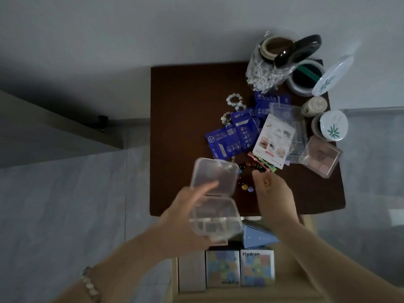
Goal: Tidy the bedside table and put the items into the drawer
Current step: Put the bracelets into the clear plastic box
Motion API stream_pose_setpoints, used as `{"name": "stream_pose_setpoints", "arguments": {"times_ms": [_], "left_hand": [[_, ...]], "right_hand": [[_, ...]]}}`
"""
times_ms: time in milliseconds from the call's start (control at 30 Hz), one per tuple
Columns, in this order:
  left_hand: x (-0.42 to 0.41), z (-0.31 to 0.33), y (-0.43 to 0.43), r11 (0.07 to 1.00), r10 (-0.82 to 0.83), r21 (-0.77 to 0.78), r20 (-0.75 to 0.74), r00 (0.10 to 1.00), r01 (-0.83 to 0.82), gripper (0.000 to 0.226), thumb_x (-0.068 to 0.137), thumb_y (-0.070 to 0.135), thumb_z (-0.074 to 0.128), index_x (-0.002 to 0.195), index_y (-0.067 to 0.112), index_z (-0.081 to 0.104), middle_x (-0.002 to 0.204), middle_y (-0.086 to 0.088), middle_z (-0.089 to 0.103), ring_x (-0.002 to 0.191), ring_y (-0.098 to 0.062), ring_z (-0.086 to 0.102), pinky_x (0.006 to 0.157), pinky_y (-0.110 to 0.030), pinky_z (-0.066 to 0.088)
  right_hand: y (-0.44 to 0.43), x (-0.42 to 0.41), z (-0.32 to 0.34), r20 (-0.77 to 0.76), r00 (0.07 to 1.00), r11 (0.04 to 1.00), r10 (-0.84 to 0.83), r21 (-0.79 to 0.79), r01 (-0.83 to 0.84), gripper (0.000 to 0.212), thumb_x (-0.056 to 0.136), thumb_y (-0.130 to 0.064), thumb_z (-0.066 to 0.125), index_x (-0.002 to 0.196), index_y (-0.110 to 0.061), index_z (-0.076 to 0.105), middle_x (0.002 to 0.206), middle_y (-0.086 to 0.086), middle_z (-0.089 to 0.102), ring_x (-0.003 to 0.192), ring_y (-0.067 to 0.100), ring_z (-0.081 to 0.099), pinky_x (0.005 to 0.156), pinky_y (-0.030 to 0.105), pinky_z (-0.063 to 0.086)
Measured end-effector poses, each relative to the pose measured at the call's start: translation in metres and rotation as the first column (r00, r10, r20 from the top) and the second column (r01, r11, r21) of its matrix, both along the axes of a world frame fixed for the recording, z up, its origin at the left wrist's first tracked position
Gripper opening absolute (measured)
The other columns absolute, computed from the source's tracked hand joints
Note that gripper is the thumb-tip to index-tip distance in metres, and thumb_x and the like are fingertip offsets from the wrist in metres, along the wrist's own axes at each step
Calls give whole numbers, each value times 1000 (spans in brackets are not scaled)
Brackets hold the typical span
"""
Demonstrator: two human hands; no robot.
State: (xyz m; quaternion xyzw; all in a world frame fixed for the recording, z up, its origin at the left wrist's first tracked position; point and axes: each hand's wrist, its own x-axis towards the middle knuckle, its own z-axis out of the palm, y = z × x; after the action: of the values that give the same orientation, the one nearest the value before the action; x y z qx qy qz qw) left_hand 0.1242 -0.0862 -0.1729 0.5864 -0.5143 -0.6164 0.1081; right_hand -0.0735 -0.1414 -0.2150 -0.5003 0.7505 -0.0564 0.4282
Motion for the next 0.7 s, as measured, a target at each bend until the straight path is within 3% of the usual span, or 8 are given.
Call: {"name": "stream_pose_setpoints", "arguments": {"times_ms": [100, 167, 267, 333, 400, 533, 600, 700], "left_hand": [[7, -12, 3, 927, 374, -60, 80, 924, -371, 99, 60, 11, 84, 122, 56, 20, 132, 8, 37, 116, -7, 45, 67, -11, 45], [10, -20, 1, 869, 493, -115, 121, 862, -481, 104, 61, 10, 84, 133, 49, 18, 137, 4, 34, 121, -8, 42, 74, -14, 46], [9, -28, -1, 826, 563, -137, 153, 812, -547, 107, 63, 7, 82, 139, 43, 16, 139, 2, 27, 128, -13, 36, 93, -31, 44], [6, -32, 0, 841, 539, -162, 158, 827, -517, 107, 64, 5, 81, 133, 51, 14, 140, 3, 25, 125, -11, 36, 91, -27, 42], [2, -36, 2, 866, 489, -207, 168, 856, -455, 107, 65, 4, 80, 120, 62, 9, 139, 2, 25, 120, -8, 36, 84, -20, 41], [1, -46, 4, 891, 436, -235, 195, 879, -389, 107, 66, 9, 81, 116, 67, 6, 137, 3, 26, 114, 0, 35, 73, -7, 38], [1, -49, 4, 895, 427, -231, 194, 883, -382, 104, 68, 16, 80, 116, 69, 4, 137, 5, 27, 107, 8, 33, 67, -2, 39], [2, -51, 4, 887, 441, -227, 158, 883, -402, 93, 73, 22, 76, 117, 65, 6, 139, 4, 25, 109, 8, 36, 68, 2, 37]], "right_hand": [[10, 2, -8, -210, 901, 925, 379, 44, -378, 39, 89, -47, 50, 119, -23, 50, 119, -3, 45, 109, 13, 47, 88, 31, 45], [12, 2, -18, -332, 773, 832, 541, 79, -549, 37, 92, -38, 47, 124, -21, 45, 125, -1, 40, 115, 14, 41, 93, 28, 42], [10, 5, -21, -350, 817, 884, 459, 82, -461, 23, 92, -26, 46, 113, -17, 50, 115, 2, 48, 105, 15, 45, 82, 26, 43], [11, 7, -12, -207, 928, 950, 309, 11, -313, 19, 90, -23, 49, 108, -16, 50, 98, -1, 53, 91, 15, 50, 69, 24, 41], [14, 13, 8, -55, 969, 958, 242, -142, -247, 15, 90, -21, 52, 103, -16, 48, 81, -6, 50, 73, 12, 49, 56, 20, 34], [24, 37, 50, 12, 934, 765, 356, -578, -285, 13, 84, -22, 52, 94, -14, 55, 75, -7, 55, 67, 9, 53, 53, 19, 45], [29, 54, 52, -23, 895, 662, 446, -664, -348, 15, 81, -24, 50, 93, -16, 54, 76, -5, 59, 69, 9, 54, 53, 18, 45], [30, 76, 42, -80, 852, 615, 517, -658, -435, 17, 79, -23, 49, 90, -16, 60, 76, -3, 62, 70, 10, 55, 53, 17, 42]]}}
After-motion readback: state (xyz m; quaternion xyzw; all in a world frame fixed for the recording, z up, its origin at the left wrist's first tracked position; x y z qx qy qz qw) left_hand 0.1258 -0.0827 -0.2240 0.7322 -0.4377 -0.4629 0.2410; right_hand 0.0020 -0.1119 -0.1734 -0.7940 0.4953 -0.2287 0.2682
